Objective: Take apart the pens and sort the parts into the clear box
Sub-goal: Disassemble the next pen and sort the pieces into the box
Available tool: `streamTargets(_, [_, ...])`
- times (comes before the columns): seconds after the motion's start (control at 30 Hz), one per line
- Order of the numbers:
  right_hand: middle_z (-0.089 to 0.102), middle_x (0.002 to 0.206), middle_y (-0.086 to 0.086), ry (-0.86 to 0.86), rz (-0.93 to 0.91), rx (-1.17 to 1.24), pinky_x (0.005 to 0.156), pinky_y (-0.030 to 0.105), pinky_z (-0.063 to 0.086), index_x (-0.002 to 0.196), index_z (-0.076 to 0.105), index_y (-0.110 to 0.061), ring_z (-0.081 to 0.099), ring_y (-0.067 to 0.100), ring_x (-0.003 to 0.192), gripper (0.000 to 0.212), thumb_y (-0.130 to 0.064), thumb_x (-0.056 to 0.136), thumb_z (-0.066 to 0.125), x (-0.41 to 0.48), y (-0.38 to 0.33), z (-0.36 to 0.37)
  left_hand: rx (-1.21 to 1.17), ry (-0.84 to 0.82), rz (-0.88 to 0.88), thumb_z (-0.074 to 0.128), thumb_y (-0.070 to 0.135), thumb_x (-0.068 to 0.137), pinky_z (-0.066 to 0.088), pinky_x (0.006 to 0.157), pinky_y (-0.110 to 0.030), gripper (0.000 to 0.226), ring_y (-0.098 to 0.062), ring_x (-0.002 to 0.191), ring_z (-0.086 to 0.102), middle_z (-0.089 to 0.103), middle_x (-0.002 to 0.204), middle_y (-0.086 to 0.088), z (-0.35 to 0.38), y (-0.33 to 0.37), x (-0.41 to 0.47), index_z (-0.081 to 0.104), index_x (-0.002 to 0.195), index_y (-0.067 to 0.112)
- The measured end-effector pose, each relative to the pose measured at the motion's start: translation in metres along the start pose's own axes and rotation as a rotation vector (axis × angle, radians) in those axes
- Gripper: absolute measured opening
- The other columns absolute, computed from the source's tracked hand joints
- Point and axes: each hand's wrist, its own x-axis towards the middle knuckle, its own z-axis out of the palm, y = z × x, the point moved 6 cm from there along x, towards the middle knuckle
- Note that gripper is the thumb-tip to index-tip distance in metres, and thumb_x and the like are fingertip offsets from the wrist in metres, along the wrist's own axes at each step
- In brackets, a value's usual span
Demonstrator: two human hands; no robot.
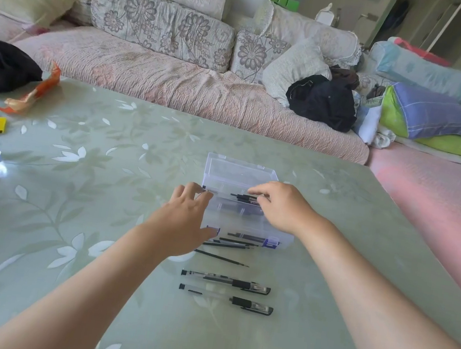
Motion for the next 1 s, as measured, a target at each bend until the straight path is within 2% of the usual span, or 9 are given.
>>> streamTargets(0.1, [0.065, 0.104, -0.011, 0.122, -0.108, 0.036, 0.087, 0.023, 0.043, 0.106, 0.073, -0.025, 0.056, 0.005, 0.09, 0.028, -0.012, 0.093, 0.052, -0.025, -0.015, -0.009, -0.024, 0.079, 0.072, 0.059, 0.046, 0.09, 0.043, 0.093, -0.031, 0.059, -0.016, 0.121, 0.029, 0.033, 0.136, 0.006, -0.006, 0.01, -0.007, 0.038, 0.141, 0.026])
streamTargets(0.2, [0.06, 0.091, -0.018, 0.063, -0.141, 0.078, 0.075, 0.023, 0.045, 0.095, 0.074, -0.031, 0.052, -0.001, 0.071, 0.022, -0.017, 0.091, 0.057, -0.056, -0.027, -0.004, -0.108, 0.111, 0.165, 0.062, 0.035, 0.089, 0.037, 0.083, -0.022, 0.034, -0.01, 0.105, 0.038, 0.045, 0.117, 0.012, -0.013, 0.024, -0.015, 0.053, 0.122, 0.03])
streamTargets(0.27, [0.061, 0.086, -0.022, -0.063, -0.131, 0.072, 0.07, 0.017, 0.042, 0.095, 0.073, -0.033, 0.052, -0.005, 0.072, 0.017, -0.024, 0.09, 0.06, -0.075, -0.029, 0.006, -0.193, 0.026, 0.166, 0.064, 0.029, 0.089, 0.041, 0.075, -0.021, 0.018, -0.004, 0.089, 0.049, 0.052, 0.1, 0.018, -0.012, 0.031, -0.02, 0.059, 0.105, 0.035])
streamTargets(0.37, [0.066, 0.089, -0.02, -0.207, -0.078, 0.058, 0.066, 0.015, 0.041, 0.093, 0.072, -0.036, 0.055, -0.003, 0.075, 0.011, -0.032, 0.086, 0.065, -0.096, -0.025, 0.018, -0.215, -0.152, 0.14, 0.065, 0.029, 0.087, 0.045, 0.069, -0.018, 0.012, -0.002, 0.078, 0.056, 0.058, 0.088, 0.019, -0.001, 0.036, -0.029, 0.063, 0.088, 0.041])
streamTargets(0.53, [0.062, 0.083, -0.022, -0.307, -0.034, 0.068, 0.054, 0.009, 0.035, 0.095, 0.072, -0.036, 0.055, -0.008, 0.065, 0.015, -0.036, 0.08, 0.071, -0.115, -0.018, 0.022, -0.142, -0.321, 0.091, 0.071, 0.037, 0.08, 0.047, 0.066, -0.016, 0.01, 0.0, 0.078, 0.056, 0.061, 0.086, 0.022, 0.008, 0.038, -0.043, 0.067, 0.089, 0.038])
streamTargets(0.7, [0.067, 0.089, -0.021, -0.316, -0.043, 0.051, 0.065, 0.016, 0.045, 0.095, 0.073, -0.036, 0.056, -0.005, 0.076, 0.016, -0.033, 0.079, 0.07, -0.118, -0.012, 0.025, -0.065, -0.342, 0.059, 0.073, 0.037, 0.077, 0.042, 0.058, -0.014, 0.009, 0.011, 0.063, 0.053, 0.064, 0.086, 0.022, 0.009, 0.038, -0.043, 0.068, 0.085, 0.037])
streamTargets(0.8, [0.068, 0.094, -0.019, -0.295, -0.058, 0.029, 0.071, 0.02, 0.048, 0.095, 0.073, -0.035, 0.057, 0.0, 0.082, 0.015, -0.033, 0.081, 0.069, -0.117, -0.011, 0.026, -0.08, -0.325, 0.031, 0.074, 0.038, 0.077, 0.042, 0.061, -0.014, 0.005, 0.005, 0.069, 0.055, 0.065, 0.082, 0.022, 0.01, 0.036, -0.04, 0.071, 0.081, 0.038])
streamTargets(0.93, [0.066, 0.097, -0.016, -0.225, -0.09, 0.02, 0.066, 0.021, 0.046, 0.095, 0.067, -0.033, 0.055, 0.004, 0.08, 0.011, -0.03, 0.084, 0.064, -0.112, -0.012, 0.02, -0.138, -0.274, 0.044, 0.074, 0.031, 0.081, 0.051, 0.069, -0.023, 0.007, -0.004, 0.074, 0.058, 0.062, 0.081, 0.017, 0.006, 0.036, -0.035, 0.068, 0.08, 0.035])
streamTargets(1.0, [0.065, 0.098, -0.015, -0.16, -0.097, 0.041, 0.073, 0.026, 0.049, 0.097, 0.062, -0.033, 0.056, 0.008, 0.085, 0.011, -0.029, 0.087, 0.061, -0.108, -0.012, 0.015, -0.166, -0.205, 0.053, 0.071, 0.026, 0.084, 0.047, 0.066, -0.02, 0.012, -0.003, 0.07, 0.056, 0.06, 0.082, 0.014, -0.001, 0.037, -0.032, 0.064, 0.08, 0.034])
